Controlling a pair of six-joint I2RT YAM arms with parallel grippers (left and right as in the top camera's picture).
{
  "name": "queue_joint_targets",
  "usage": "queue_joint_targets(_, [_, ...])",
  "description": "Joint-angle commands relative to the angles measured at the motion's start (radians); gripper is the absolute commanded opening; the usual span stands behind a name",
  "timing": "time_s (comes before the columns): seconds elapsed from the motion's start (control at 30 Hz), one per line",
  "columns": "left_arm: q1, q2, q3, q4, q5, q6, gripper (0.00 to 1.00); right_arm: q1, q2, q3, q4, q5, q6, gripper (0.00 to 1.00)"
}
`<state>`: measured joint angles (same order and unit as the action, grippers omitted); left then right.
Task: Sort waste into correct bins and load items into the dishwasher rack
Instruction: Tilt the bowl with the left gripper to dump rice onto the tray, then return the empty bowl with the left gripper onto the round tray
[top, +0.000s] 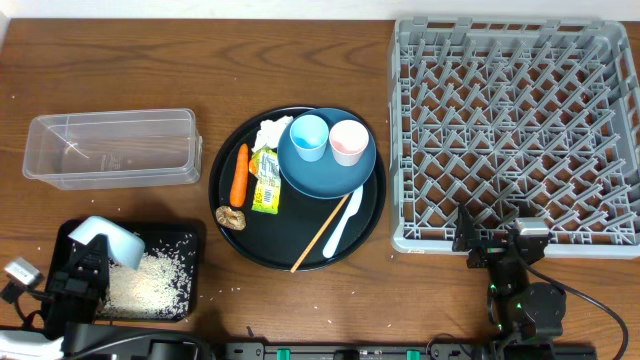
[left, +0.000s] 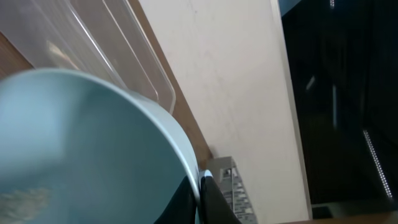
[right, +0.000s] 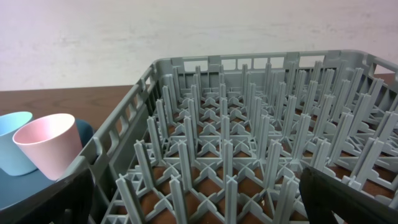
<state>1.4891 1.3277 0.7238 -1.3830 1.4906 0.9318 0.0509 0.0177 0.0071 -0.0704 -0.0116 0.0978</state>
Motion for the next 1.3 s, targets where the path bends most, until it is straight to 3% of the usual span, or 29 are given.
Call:
queue_joint_targets(0.0, [0.005, -0.005, 0.0, -0.039, 0.047, 0.084, 0.06, 0.013, 0.0, -0.002, -0.004, -0.004, -0.009, 0.99])
queue_joint_targets(0.03, [0.005, -0.01, 0.0, -0.019, 0.056, 0.142, 0.06, 0.013, 0.0, -0.002, -0.003, -0.004, -0.009, 0.99])
queue_joint_targets(0.1, [0.005, 0.0, 0.0, -0.001, 0.052, 0.042, 0.06, 0.013, 0.0, -0.002, -0.004, -0.004, -0.009, 0.99])
queue_joint_targets(0.2, [0.004, -0.003, 0.0, -0.012, 0.052, 0.113, 0.06, 0.013, 0.0, -0.002, -0.004, -0.004, -0.009, 0.99])
queue_joint_targets(0.27, [0.005, 0.004, 0.0, -0.043, 0.047, 0.06, 0.06, 0.013, 0.0, -0.002, -0.004, -0.004, -0.009, 0.99])
queue_joint_targets(0.33, [0.005, -0.002, 0.0, -0.032, 0.054, 0.137, 0.06, 0.013, 0.0, -0.002, -0.003, -0.004, -0.009, 0.99])
queue_joint_targets(0.4, [0.005, 0.005, 0.0, -0.026, 0.046, 0.06, 0.06, 0.013, 0.0, -0.002, -0.003, -0.004, -0.009, 0.99])
queue_joint_targets(0.77, [-0.03, -0.004, 0.003, 0.031, 0.001, 0.106, 0.06, 0.013, 0.0, -0.002, -0.004, -0.004, -0.009, 0.99])
queue_joint_targets(1.03, [-0.203, -0.019, 0.089, 0.027, -0.04, 0.064, 0.06, 0.013, 0.0, -0.002, -0.003, -0.004, -0.009, 0.99])
queue_joint_targets(1.27, [-0.434, -0.051, 0.246, 0.034, -0.098, -0.101, 0.06, 0.013, 0.0, -0.002, -0.004, -0.004, -0.009, 0.99])
